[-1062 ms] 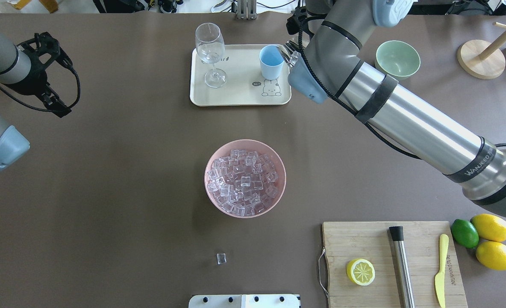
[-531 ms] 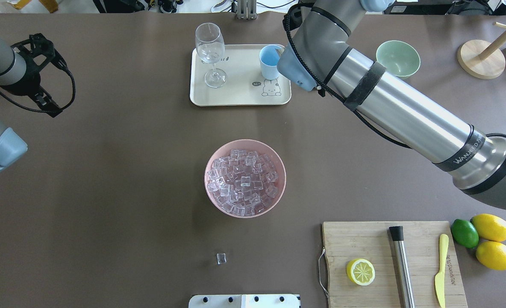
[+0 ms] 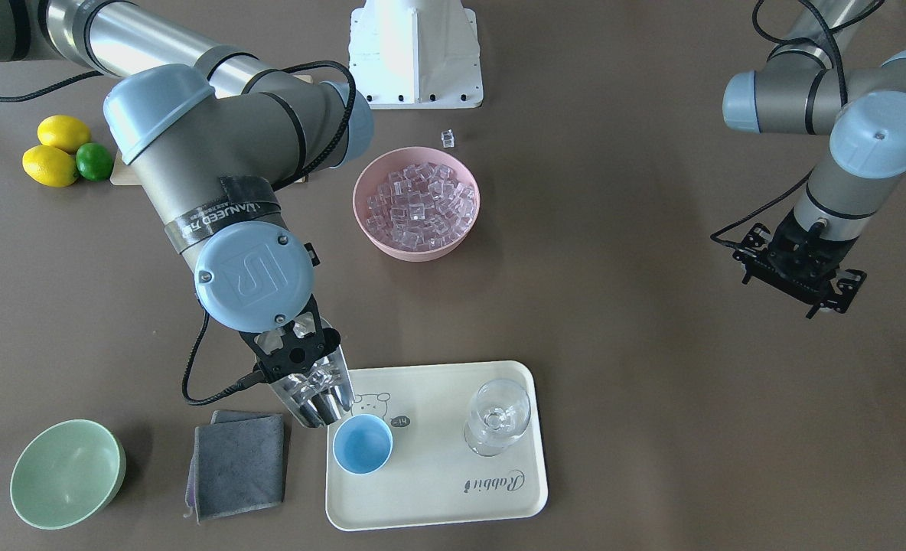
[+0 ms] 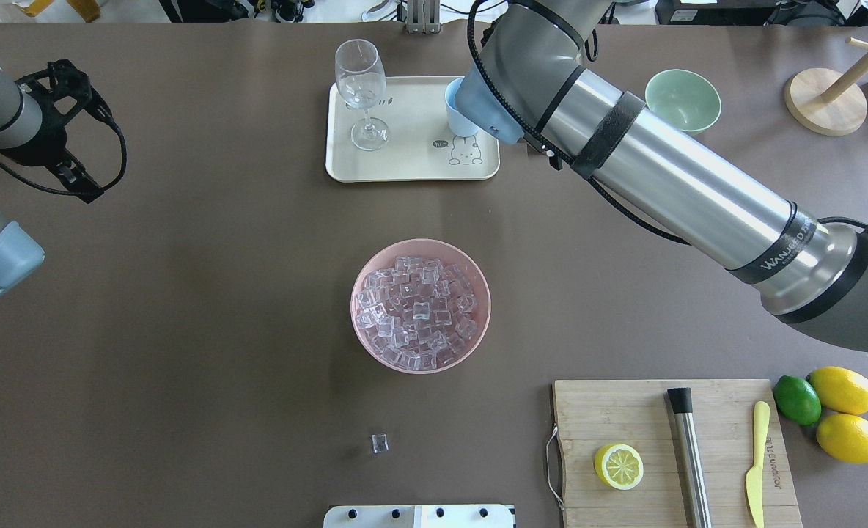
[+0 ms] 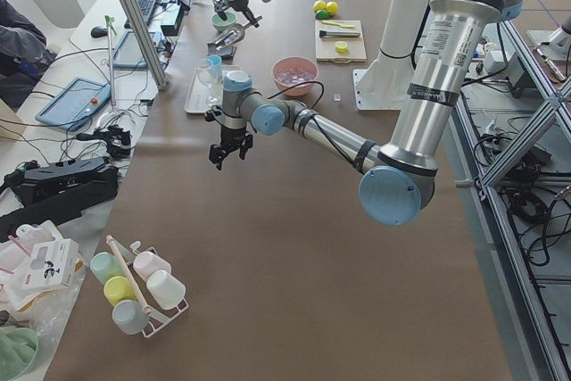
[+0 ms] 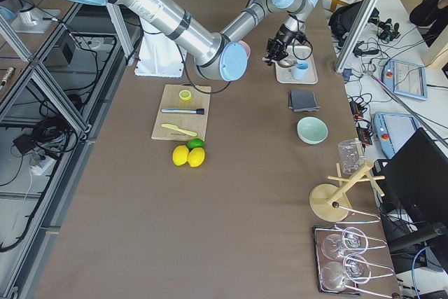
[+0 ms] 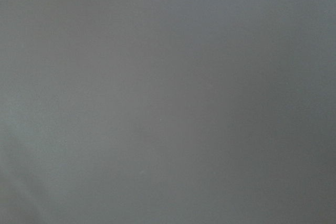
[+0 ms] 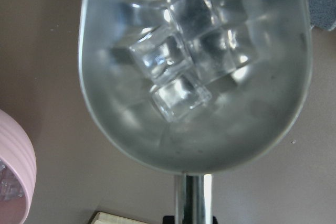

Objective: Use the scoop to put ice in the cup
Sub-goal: 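Position the scoop tip over the light-blue cup with the right gripper, then tip the scoop to pour the ice cubes into the light-blue cup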

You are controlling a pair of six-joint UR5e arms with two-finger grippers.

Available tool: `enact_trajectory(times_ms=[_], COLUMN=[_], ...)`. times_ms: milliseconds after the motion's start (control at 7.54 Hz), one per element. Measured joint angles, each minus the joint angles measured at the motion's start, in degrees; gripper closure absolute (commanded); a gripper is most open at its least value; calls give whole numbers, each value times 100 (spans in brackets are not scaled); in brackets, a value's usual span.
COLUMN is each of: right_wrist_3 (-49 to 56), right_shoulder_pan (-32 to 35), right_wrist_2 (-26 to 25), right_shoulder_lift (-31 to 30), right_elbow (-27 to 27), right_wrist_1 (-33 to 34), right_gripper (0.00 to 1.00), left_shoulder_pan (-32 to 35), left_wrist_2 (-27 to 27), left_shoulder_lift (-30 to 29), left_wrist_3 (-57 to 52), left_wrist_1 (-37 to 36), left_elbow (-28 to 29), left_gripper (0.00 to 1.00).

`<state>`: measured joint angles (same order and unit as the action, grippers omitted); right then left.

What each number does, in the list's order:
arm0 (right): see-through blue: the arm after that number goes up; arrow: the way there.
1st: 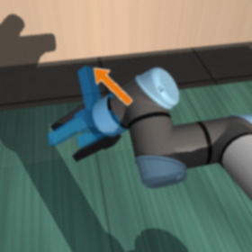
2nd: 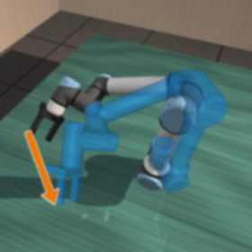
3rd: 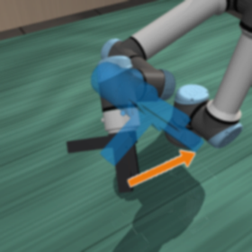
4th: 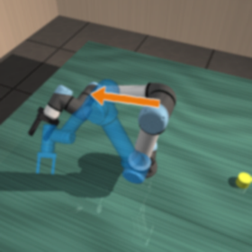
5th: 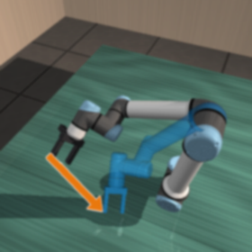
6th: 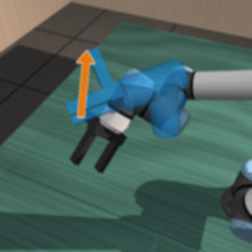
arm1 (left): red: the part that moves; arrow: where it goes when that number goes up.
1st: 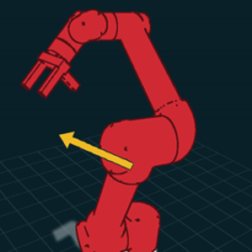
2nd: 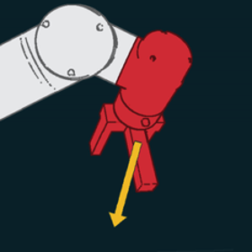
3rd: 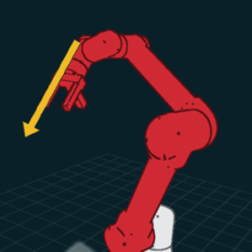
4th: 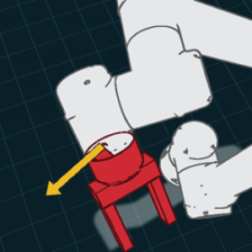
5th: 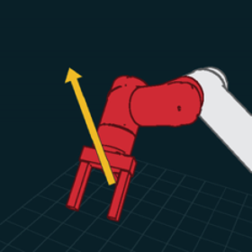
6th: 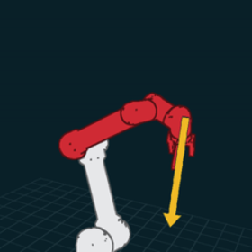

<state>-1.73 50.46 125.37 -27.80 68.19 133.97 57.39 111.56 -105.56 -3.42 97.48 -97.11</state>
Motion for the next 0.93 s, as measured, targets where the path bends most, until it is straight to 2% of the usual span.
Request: enact_trajectory(times_ms=[929], right_wrist_3=[551], right_shoulder_pan=[-43], right_wrist_2=[-282], right_shoulder_lift=[929], right_elbow=[-1508], right_wrist_1=[200], right_gripper=[100], left_shoulder_pan=[18], left_wrist_2=[17], left_shoulder_lift=[207], left_wrist_3=[-1], left_wrist_1=[17], left_elbow=[-123], left_gripper=[2])
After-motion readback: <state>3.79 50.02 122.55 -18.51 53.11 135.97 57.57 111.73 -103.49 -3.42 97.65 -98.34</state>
